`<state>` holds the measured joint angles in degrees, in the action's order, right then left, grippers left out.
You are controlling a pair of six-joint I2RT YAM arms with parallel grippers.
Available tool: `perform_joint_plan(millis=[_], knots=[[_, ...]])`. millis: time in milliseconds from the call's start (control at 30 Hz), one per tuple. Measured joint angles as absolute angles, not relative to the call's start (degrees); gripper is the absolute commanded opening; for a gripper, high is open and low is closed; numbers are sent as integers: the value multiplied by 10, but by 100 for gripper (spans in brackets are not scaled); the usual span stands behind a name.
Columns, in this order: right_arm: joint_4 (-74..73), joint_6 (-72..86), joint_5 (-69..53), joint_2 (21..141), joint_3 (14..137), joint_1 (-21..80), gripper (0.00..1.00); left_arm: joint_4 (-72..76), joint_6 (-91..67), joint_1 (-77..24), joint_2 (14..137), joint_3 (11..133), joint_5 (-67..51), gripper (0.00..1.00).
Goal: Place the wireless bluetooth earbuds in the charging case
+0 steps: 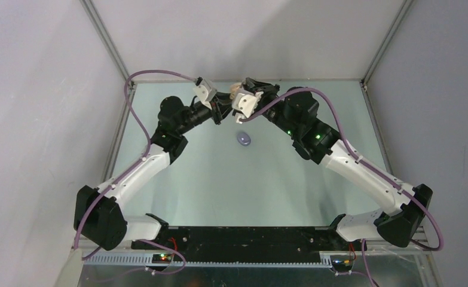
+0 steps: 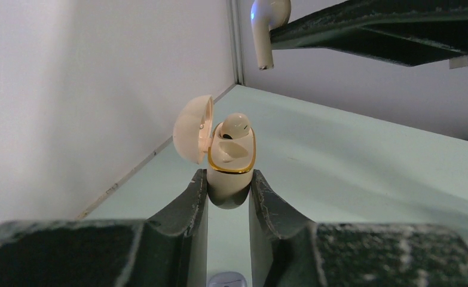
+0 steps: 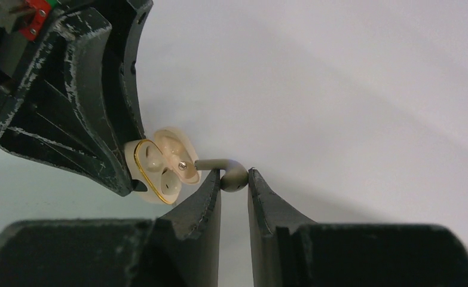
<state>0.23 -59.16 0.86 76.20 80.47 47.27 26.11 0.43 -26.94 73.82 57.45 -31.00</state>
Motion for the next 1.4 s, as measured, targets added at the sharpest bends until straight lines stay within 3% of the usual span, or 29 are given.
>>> perform_joint_plan(millis=[1400], knots=[[-13,-633,37,803,805,492,0,286,-11,-288,741,571,-287,0]])
